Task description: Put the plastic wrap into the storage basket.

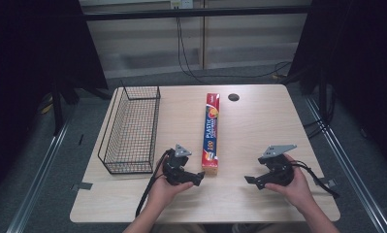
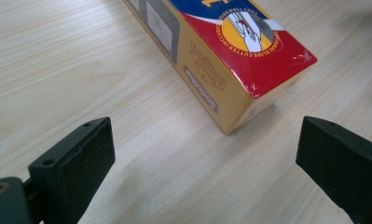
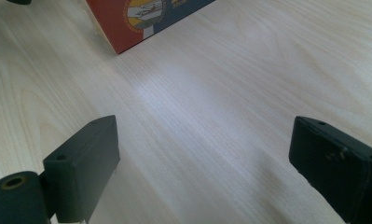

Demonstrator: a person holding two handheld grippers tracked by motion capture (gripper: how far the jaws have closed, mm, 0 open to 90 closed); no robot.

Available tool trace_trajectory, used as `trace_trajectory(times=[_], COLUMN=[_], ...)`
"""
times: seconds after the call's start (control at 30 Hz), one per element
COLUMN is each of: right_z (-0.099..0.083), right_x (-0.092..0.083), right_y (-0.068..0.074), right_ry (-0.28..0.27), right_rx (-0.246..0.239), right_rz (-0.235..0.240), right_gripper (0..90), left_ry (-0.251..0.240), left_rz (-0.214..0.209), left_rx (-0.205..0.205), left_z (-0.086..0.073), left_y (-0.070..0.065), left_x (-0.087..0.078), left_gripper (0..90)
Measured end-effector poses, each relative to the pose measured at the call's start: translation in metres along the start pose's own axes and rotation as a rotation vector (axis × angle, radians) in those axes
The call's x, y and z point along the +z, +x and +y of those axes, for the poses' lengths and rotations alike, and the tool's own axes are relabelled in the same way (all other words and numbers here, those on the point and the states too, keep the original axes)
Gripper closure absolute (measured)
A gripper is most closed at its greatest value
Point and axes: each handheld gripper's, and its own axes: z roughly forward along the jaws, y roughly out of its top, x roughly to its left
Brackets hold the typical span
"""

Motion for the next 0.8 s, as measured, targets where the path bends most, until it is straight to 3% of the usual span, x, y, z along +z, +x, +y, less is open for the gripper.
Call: trace_trajectory(times=[0.2,0.4,0.5,0.57,0.8], right_z=[0.001,0.003,0.003,0.003,0.002], right_x=[-0.005,-0.005,-0.003,-0.004,-0.007], right_y=[0.0,-0.004,-0.005,-0.004,-0.004], right_ry=[-0.013,-0.02,-0.019,-0.011,-0.018], right_rx=[0.001,0.01,0.007,0.007,-0.001], right_rz=[-0.016,-0.028,-0.023,-0.027,-0.029], right_gripper=[8.1,7.1,7.1,7.3,7.3], left_ry=[-0.005,-0.038,-0.01,-0.021,-0.018], left_rz=[-0.009,-0.018,-0.018,-0.035,-0.014], left_rx=[-0.004,-0.065,-0.046,-0.063,-0.101], left_z=[0.007,0.021,0.029,0.037,0.062], left_y=[0.002,0.003,0.002,0.001,0.006], left_x=[-0.008,-0.013,-0.013,-0.01,0.002], left_gripper=[4.6,5.0,5.0,5.0,4.3])
